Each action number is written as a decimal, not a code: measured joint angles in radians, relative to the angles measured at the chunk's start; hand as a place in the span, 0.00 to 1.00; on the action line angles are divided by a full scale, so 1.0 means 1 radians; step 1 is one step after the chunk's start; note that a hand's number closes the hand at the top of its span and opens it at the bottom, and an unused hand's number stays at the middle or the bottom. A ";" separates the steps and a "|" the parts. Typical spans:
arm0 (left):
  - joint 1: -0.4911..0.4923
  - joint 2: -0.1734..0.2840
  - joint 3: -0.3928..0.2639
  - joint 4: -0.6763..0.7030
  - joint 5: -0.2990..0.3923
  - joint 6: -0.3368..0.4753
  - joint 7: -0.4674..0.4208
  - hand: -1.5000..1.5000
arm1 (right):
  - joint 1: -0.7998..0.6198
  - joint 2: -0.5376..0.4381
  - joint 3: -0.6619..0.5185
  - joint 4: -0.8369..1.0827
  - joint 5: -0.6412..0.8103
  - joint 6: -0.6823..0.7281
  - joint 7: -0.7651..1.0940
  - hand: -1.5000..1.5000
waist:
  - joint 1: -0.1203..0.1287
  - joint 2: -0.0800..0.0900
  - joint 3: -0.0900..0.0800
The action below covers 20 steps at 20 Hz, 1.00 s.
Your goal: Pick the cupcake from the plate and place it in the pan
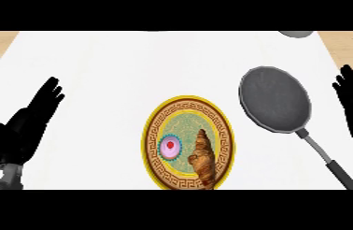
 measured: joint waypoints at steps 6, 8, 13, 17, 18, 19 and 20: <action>-0.028 -0.096 -0.062 -0.036 -0.032 0.006 -0.093 0.50 | -0.126 0.160 0.129 -0.158 -0.074 0.119 -0.089 1.00 | 0.032 -0.010 0.029; -0.032 -0.146 -0.097 -0.034 -0.047 0.014 -0.130 0.50 | -0.131 0.168 0.197 -0.199 0.023 0.068 -0.083 0.00 | 0.020 -0.012 0.029; -0.016 -0.252 -0.157 0.012 -0.112 0.041 -0.237 0.50 | 0.021 0.232 0.323 -0.358 0.100 0.045 -0.154 0.00 | -0.004 -0.012 0.034; -0.009 -0.298 -0.172 0.037 -0.134 0.039 -0.279 0.50 | 0.088 0.191 0.374 -0.417 0.204 0.062 -0.194 0.00 | -0.004 -0.011 0.035; -0.016 -0.308 -0.173 0.043 -0.139 0.039 -0.278 0.50 | 0.086 0.172 0.369 -0.436 0.216 0.074 -0.180 0.00 | -0.004 -0.011 0.036; -0.020 -0.314 -0.174 0.037 -0.145 0.042 -0.268 0.50 | 0.081 0.156 0.365 -0.446 0.227 0.090 -0.170 0.00 | -0.003 -0.011 0.036; -0.016 -0.316 -0.170 0.042 -0.145 0.035 -0.275 0.50 | 0.084 0.141 0.368 -0.465 0.243 0.102 -0.152 0.00 | -0.003 -0.011 0.036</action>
